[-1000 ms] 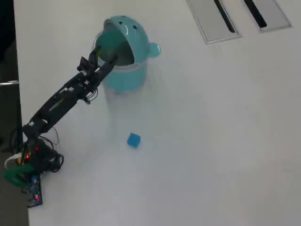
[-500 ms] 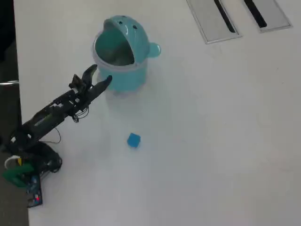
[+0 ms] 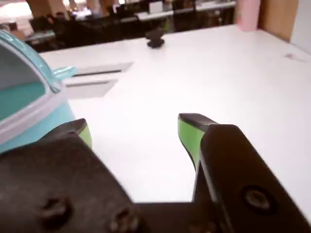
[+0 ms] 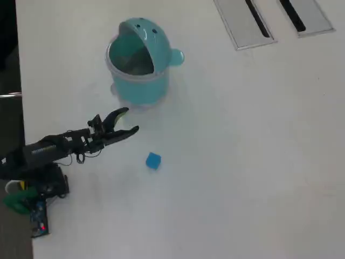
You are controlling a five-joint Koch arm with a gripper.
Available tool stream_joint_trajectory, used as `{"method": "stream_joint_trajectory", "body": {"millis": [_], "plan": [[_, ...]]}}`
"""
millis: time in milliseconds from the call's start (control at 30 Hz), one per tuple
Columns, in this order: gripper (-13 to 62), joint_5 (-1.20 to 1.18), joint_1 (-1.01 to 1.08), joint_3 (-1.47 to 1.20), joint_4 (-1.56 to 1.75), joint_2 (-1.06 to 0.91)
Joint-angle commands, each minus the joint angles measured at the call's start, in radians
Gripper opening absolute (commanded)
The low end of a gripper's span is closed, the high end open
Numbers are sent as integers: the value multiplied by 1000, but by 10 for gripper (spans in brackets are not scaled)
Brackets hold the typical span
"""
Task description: Grasp RGB lego blocks and put them in the bin one by one.
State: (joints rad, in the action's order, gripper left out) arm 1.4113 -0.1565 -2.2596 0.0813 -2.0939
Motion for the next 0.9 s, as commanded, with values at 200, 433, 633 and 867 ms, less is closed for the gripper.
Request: {"method": "stream_joint_trajectory", "body": {"millis": [200, 433, 633, 867], "plan": [[324, -8, 87, -32, -55, -37], [325, -11, 98, -67, -210, -32], [324, -21, 89, -98, -206, 63], [324, -58, 98, -67, -166, 245]]}}
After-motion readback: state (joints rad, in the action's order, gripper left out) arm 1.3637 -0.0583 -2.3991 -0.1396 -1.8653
